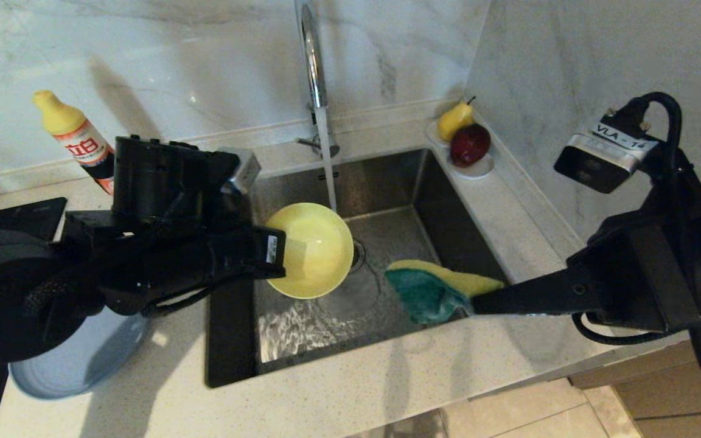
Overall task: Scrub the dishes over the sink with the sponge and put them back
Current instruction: Wipe the bowl
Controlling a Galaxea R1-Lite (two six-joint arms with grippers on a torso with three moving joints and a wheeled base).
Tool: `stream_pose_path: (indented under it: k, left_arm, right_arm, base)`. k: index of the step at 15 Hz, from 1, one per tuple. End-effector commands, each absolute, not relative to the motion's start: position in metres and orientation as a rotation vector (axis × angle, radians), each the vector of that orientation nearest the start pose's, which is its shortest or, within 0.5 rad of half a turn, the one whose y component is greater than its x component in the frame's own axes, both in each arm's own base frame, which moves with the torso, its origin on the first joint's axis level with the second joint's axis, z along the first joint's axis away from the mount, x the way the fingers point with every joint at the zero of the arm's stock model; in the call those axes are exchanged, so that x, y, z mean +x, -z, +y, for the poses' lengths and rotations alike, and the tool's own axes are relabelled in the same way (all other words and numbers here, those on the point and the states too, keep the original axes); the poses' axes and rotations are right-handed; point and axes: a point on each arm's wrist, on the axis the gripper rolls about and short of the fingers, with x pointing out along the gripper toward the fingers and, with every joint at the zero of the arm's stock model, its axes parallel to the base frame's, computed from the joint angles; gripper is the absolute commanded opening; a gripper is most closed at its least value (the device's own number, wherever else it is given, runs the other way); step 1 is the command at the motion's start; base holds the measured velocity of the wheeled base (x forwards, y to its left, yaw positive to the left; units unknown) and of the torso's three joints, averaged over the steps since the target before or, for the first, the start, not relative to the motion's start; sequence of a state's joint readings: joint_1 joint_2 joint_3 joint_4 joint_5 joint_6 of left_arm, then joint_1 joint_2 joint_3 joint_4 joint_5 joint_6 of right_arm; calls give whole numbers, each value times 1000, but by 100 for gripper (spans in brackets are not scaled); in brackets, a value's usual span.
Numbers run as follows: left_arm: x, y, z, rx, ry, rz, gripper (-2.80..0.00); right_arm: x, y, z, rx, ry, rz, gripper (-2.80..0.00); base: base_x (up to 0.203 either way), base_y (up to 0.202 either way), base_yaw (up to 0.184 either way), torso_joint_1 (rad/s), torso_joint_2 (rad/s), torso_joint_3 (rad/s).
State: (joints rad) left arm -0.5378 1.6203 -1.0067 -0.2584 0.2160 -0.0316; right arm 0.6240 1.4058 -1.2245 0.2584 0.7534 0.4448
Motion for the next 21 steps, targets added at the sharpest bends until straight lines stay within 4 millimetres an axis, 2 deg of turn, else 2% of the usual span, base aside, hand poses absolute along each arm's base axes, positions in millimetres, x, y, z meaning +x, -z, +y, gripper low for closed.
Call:
stream_pose_path:
  k: [1, 5, 10, 13, 16, 21]
  left_arm:
    - [256, -214, -160, 83, 335, 373, -280]
    - [262, -206, -167, -24, 312, 414, -280]
    - [270, -213, -172, -114, 289, 348, -280]
    - [268, -215, -176, -144, 297, 348, -280]
    - [265, -213, -183, -159, 317, 360, -280]
    - [254, -208, -193, -169, 349, 384, -280]
  right_arm:
    - [180, -288, 162, 384, -1255, 827, -280]
    - [190, -286, 179, 372, -1277, 851, -280]
    - [196, -268, 206, 344, -1300, 931, -280]
    - [204, -262, 214, 342, -1293, 948, -280]
    - [217, -257, 223, 327, -1214, 928, -280]
    - [228, -270, 220, 346, -1195, 870, -280]
  base:
    - [0, 0, 0, 0, 0, 0]
    - [0, 0, 0, 0, 0, 0]
    - [0, 0, 0, 0, 0, 0]
    - [0, 0, 0, 0, 0, 0]
    - [0, 0, 0, 0, 0, 0]
    - [0, 0, 0, 0, 0, 0]
